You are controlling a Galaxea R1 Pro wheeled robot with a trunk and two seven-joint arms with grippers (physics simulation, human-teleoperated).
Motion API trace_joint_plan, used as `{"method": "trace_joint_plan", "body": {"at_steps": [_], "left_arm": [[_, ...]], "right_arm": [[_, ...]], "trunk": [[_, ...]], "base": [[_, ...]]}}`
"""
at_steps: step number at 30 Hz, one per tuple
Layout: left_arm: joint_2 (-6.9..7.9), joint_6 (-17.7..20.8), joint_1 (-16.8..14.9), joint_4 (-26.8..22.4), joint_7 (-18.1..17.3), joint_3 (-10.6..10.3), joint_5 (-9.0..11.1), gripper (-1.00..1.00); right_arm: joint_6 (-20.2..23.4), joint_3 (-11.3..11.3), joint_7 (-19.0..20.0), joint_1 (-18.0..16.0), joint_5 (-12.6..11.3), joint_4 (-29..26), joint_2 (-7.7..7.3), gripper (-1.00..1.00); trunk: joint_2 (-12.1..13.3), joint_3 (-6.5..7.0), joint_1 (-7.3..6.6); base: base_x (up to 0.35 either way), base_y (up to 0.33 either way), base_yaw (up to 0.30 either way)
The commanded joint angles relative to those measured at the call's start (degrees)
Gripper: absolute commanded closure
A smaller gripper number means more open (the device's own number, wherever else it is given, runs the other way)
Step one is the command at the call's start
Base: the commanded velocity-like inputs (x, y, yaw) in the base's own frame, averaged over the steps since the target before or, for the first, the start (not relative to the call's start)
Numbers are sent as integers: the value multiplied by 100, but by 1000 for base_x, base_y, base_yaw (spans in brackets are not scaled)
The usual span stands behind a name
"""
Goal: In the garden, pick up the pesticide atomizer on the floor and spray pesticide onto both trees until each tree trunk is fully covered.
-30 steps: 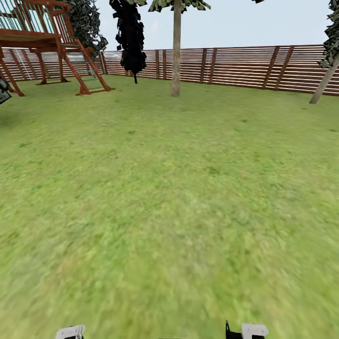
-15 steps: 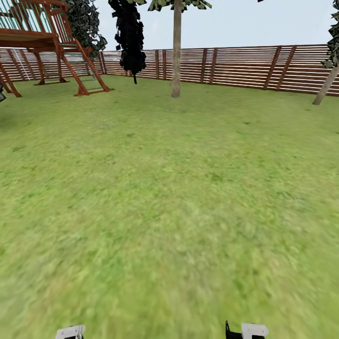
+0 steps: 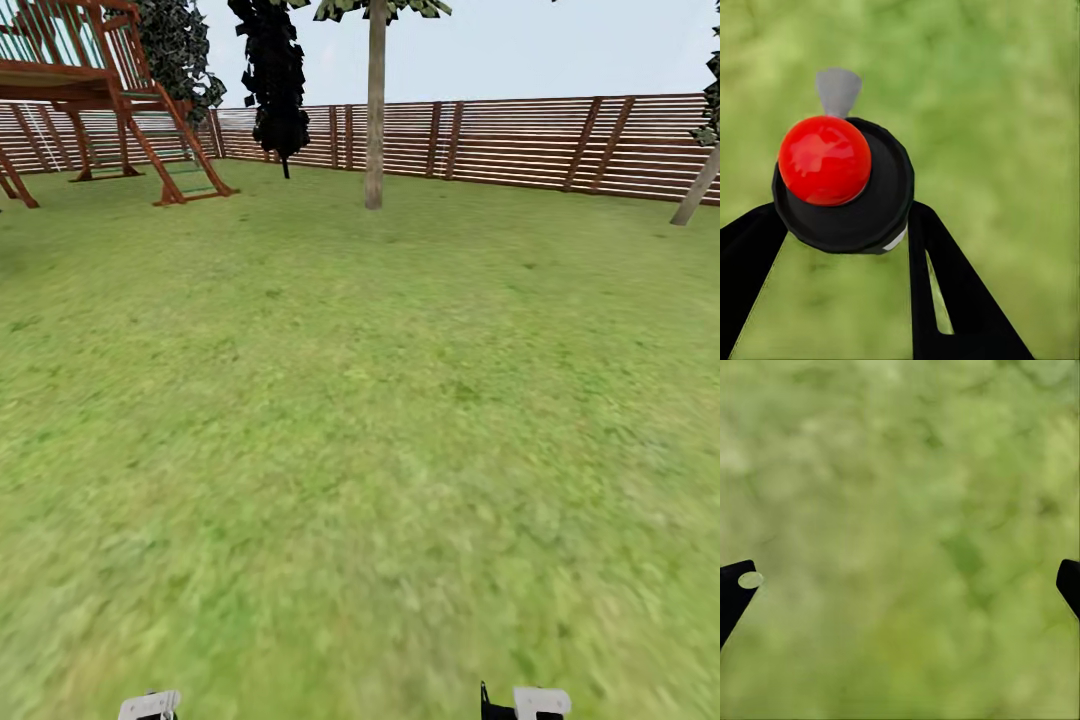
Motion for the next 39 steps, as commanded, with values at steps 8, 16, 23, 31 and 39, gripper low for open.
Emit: {"method": "trace_joint_plan", "body": {"at_steps": [8, 16, 23, 31, 39], "left_arm": [[1, -4, -3, 7, -59, 27, 54, 100], [1, -4, -3, 7, -59, 27, 53, 100], [2, -4, -3, 8, -59, 27, 54, 100], [6, -4, -3, 8, -59, 27, 54, 100], [2, -4, -3, 8, -59, 27, 54, 100]], "right_arm": [[-6, -18, -48, -2, 61, 4, -1, -100], [-6, -18, -56, -2, 61, 4, -1, -100], [-6, -18, -57, -3, 61, 4, -1, -100], [-6, -18, -57, -3, 61, 4, 8, -100], [-6, -18, -57, -3, 61, 4, 8, -100]], "trunk": [[-1, -4, 3], [-1, -4, 3], [-1, -4, 3], [-1, -4, 3], [-1, -4, 3]], "base": [[339, 0, 0], [339, 0, 0], [339, 0, 0], [339, 0, 0], [339, 0, 0]]}}
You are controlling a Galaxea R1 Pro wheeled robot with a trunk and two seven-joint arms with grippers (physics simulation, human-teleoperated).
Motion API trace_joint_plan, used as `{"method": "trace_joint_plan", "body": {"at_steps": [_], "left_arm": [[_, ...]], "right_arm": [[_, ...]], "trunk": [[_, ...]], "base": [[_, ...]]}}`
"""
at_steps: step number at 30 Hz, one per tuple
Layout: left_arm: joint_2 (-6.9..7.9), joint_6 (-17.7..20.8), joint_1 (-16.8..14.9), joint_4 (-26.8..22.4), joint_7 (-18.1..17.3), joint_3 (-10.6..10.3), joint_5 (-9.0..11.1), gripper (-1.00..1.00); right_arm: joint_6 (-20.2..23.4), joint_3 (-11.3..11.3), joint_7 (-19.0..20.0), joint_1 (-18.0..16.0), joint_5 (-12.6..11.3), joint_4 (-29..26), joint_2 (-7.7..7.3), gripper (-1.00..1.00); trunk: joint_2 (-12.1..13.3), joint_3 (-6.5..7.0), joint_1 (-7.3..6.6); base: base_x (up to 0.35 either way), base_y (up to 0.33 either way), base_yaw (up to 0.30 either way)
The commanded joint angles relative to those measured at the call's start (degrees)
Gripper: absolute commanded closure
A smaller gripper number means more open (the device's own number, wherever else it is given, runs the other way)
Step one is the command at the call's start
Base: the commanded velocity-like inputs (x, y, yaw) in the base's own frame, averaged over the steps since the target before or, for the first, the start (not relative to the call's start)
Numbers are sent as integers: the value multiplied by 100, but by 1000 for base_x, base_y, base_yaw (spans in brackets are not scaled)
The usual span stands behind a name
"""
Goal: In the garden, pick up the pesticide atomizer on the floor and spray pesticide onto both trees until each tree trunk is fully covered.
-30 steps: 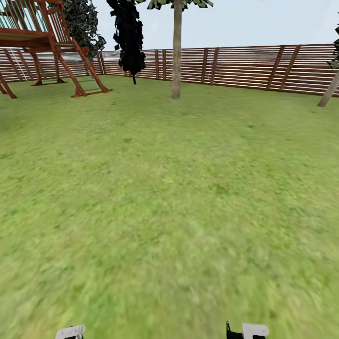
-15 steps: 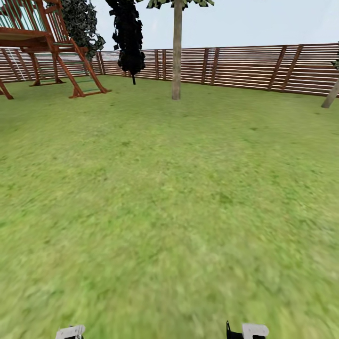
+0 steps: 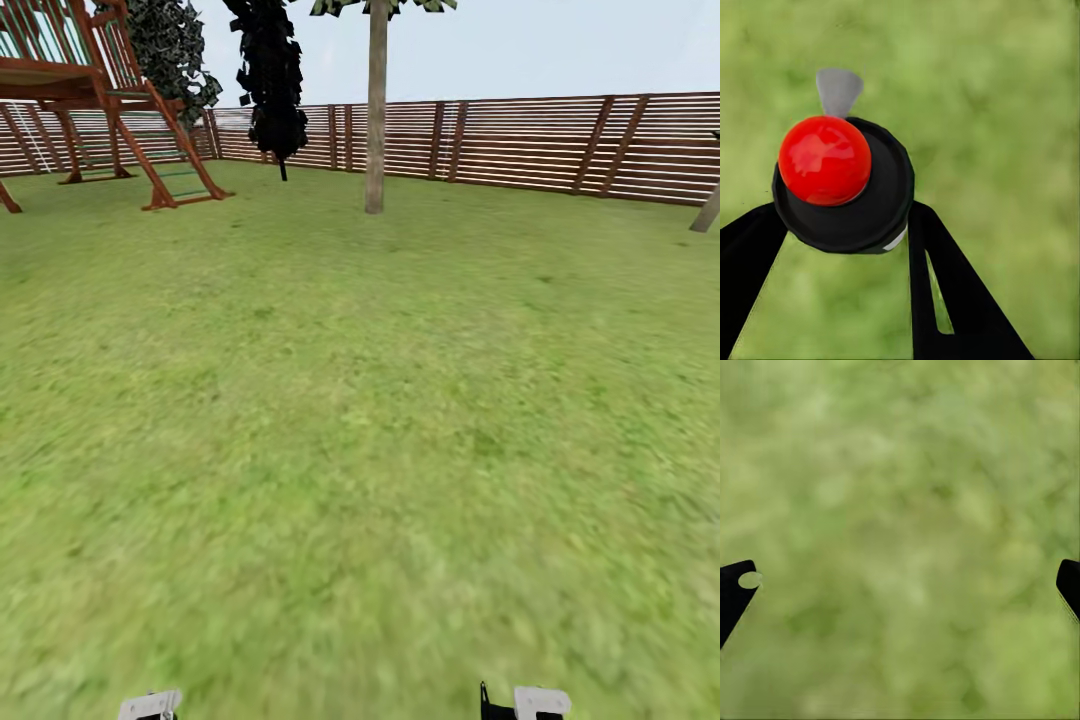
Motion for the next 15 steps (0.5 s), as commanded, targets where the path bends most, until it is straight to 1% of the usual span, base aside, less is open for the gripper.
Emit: {"method": "trace_joint_plan", "body": {"at_steps": [1, 15], "left_arm": [[0, -5, -3, 7, -59, 28, 54, 100], [0, -5, -3, 7, -59, 28, 53, 100]], "right_arm": [[-6, -18, -45, -1, 61, 4, 2, -100], [-6, -18, -45, -3, 63, 4, 2, -100]], "trunk": [[-1, -4, 3], [-1, -4, 3]], "base": [[339, 0, 0], [339, 0, 0]]}}
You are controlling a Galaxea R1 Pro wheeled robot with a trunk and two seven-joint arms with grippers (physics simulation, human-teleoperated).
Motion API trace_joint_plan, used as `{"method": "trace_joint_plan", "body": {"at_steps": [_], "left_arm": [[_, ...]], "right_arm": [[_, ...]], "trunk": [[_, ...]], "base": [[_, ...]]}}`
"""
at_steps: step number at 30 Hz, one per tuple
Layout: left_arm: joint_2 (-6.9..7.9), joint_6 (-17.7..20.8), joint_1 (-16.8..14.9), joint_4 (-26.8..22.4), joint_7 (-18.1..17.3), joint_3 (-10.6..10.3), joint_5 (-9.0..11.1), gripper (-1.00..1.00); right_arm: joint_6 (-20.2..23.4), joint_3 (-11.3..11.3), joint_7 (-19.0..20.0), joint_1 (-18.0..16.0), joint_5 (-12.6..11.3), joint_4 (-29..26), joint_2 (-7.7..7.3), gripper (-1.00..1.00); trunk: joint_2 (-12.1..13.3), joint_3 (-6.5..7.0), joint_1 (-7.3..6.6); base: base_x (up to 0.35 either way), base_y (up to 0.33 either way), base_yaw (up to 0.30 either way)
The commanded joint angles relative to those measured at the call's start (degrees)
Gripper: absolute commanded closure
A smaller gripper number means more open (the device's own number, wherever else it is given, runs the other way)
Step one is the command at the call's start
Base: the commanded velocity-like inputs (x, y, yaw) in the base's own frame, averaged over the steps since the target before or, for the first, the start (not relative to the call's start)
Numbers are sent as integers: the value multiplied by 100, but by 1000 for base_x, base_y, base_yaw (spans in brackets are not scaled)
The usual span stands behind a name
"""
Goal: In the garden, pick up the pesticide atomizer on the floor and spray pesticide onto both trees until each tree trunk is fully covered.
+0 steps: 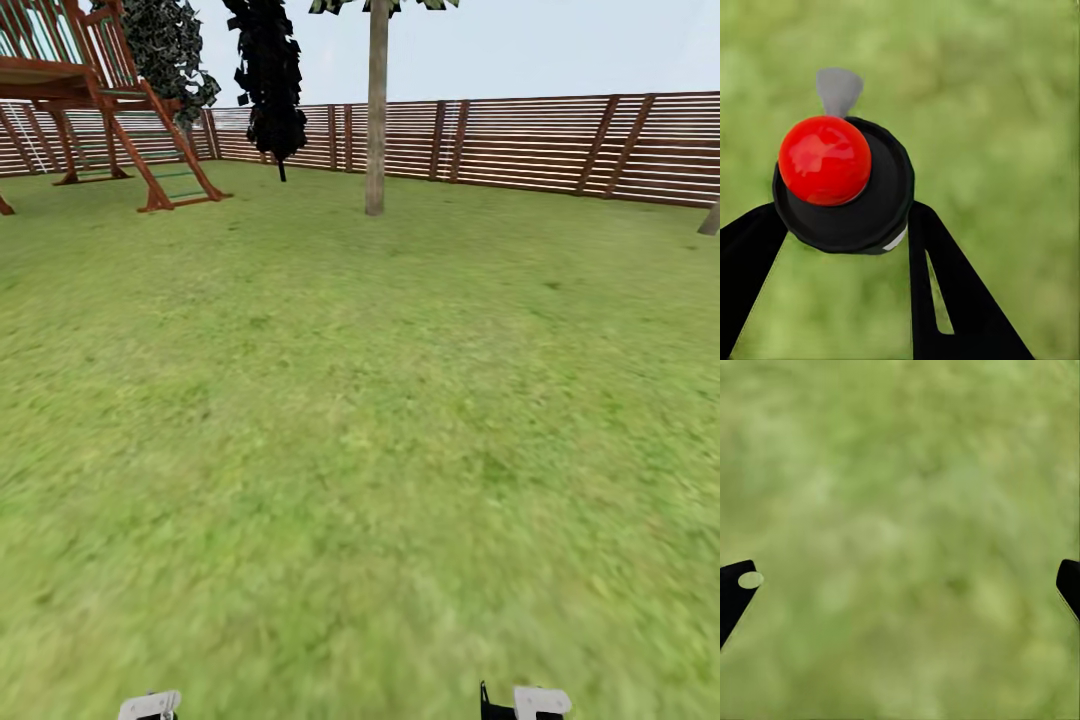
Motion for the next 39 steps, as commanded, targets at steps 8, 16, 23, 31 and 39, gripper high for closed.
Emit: {"method": "trace_joint_plan", "body": {"at_steps": [8, 16, 23, 31, 39], "left_arm": [[4, -5, -3, 4, -59, 27, 55, 100], [0, -5, -3, 5, -59, 27, 55, 100], [3, -5, -3, 7, -59, 27, 54, 100], [4, -5, -3, 7, -59, 27, 54, 100], [5, -5, -3, 6, -59, 27, 55, 100]], "right_arm": [[-6, -18, -45, -3, 59, 4, 2, -100], [-6, -18, -45, -3, 59, 4, 2, -100], [-6, -18, -45, -3, 60, 4, 2, -100], [-6, -18, -45, -2, 61, 4, 2, -100], [-6, -18, -45, 1, 64, 4, 2, -100]], "trunk": [[-1, -4, 3], [-1, -4, 3], [-1, -4, 3], [-1, -4, 3], [-1, -4, 3]], "base": [[339, 0, 0], [339, 0, 0], [339, 0, 0], [339, 0, 0], [339, 0, 0]]}}
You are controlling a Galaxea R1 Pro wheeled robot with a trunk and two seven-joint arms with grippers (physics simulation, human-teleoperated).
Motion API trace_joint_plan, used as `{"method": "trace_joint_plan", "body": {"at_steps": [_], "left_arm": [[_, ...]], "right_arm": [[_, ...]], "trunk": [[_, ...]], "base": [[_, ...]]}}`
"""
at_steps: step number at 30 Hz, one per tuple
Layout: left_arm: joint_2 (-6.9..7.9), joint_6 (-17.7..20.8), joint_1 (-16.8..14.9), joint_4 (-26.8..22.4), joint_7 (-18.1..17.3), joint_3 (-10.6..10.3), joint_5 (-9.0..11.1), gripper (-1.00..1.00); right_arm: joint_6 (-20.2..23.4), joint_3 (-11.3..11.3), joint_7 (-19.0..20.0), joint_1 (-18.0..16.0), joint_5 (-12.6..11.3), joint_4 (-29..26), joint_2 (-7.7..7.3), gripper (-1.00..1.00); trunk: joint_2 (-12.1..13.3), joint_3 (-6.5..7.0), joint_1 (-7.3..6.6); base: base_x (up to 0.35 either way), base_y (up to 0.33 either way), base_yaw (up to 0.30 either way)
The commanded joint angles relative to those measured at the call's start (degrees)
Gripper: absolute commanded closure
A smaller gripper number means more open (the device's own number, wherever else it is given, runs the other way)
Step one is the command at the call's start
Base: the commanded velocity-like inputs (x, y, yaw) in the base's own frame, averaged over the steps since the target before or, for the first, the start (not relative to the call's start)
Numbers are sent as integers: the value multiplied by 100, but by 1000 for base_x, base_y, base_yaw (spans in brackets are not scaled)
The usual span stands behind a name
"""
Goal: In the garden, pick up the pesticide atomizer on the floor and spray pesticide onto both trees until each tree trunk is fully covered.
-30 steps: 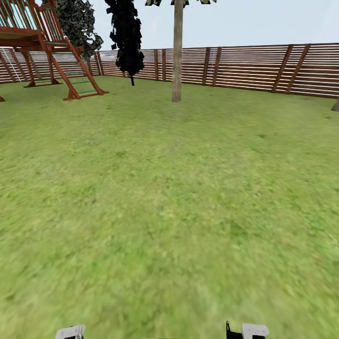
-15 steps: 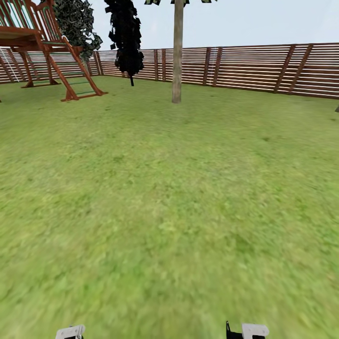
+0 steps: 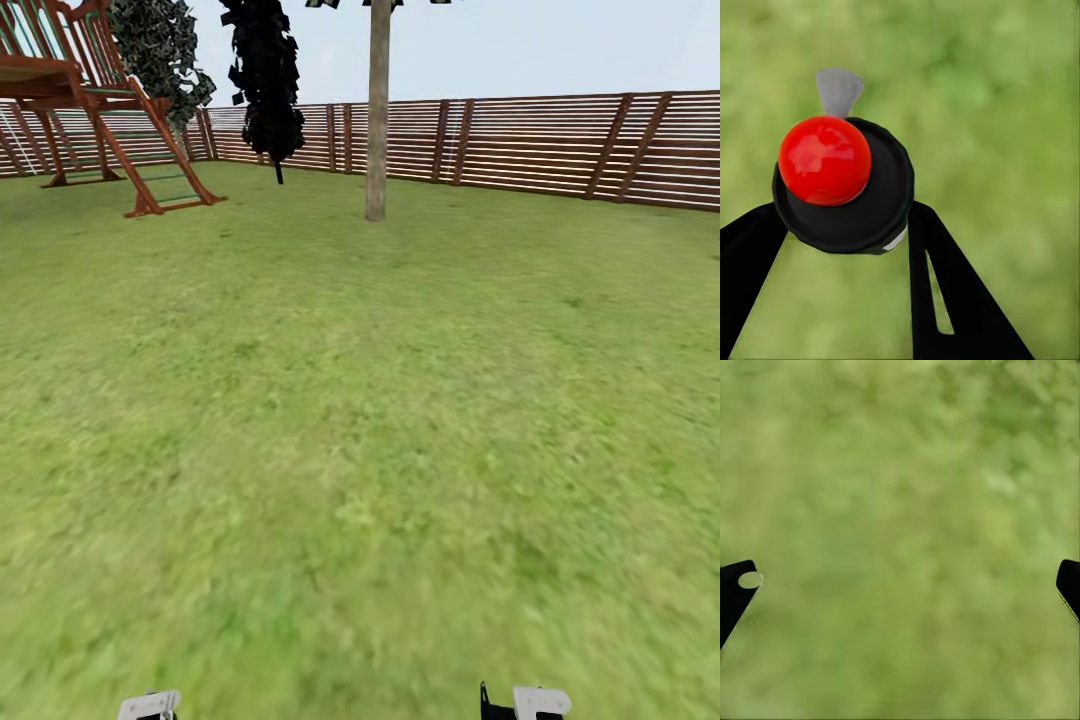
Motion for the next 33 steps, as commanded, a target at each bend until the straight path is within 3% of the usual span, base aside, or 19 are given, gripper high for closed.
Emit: {"method": "trace_joint_plan", "body": {"at_steps": [1, 27, 33], "left_arm": [[0, -5, -3, 3, -59, 27, 54, 100], [3, -5, -3, 5, -59, 27, 54, 100], [4, -5, -3, 7, -59, 27, 54, 100]], "right_arm": [[-6, -18, -45, -3, 63, 4, 2, -100], [-6, -18, -42, -6, 57, 4, 2, -100], [-6, -18, -45, -4, 57, 4, 2, -100]], "trunk": [[-1, -4, 3], [-1, -4, 3], [-1, -4, 3]], "base": [[339, 0, 0], [339, 0, -1], [339, 0, -179]]}}
